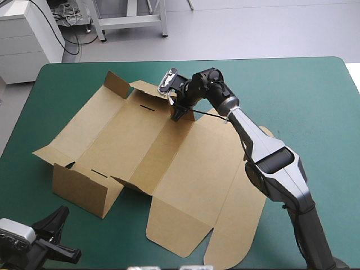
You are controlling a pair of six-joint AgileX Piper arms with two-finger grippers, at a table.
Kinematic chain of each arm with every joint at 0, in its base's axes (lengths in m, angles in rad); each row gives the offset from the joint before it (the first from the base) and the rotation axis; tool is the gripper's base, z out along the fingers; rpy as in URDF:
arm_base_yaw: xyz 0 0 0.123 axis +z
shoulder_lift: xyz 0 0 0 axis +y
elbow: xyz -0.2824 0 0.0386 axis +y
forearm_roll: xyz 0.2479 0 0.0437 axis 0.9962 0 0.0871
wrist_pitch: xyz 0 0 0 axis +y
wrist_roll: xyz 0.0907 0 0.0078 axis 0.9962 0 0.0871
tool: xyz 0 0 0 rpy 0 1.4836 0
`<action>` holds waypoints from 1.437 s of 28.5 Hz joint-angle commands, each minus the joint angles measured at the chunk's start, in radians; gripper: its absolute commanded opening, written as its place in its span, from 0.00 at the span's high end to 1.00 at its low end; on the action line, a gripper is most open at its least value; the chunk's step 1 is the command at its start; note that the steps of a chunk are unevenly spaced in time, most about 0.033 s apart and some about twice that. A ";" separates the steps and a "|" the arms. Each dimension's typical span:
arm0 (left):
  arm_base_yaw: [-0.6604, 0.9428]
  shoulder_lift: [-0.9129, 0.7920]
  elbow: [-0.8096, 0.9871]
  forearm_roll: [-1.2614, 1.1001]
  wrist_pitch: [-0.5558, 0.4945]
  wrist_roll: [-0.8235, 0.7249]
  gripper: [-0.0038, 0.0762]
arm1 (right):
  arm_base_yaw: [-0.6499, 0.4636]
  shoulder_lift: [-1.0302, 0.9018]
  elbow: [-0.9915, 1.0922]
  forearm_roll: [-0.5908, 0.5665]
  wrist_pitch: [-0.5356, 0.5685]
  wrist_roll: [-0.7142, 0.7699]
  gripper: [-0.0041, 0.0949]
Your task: Fold the box
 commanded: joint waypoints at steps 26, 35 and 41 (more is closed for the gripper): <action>-0.003 -0.011 -0.022 0.000 -0.081 -0.003 0.96 | 0.020 -0.117 -0.034 -0.121 0.162 -0.024 0.98; -0.003 -0.011 -0.022 0.000 -0.081 -0.003 0.96 | 0.022 -0.144 -0.027 0.047 0.159 -0.216 0.98; -0.003 -0.011 -0.022 0.000 -0.081 -0.003 0.96 | 0.022 -0.152 -0.027 0.145 0.159 -0.314 0.98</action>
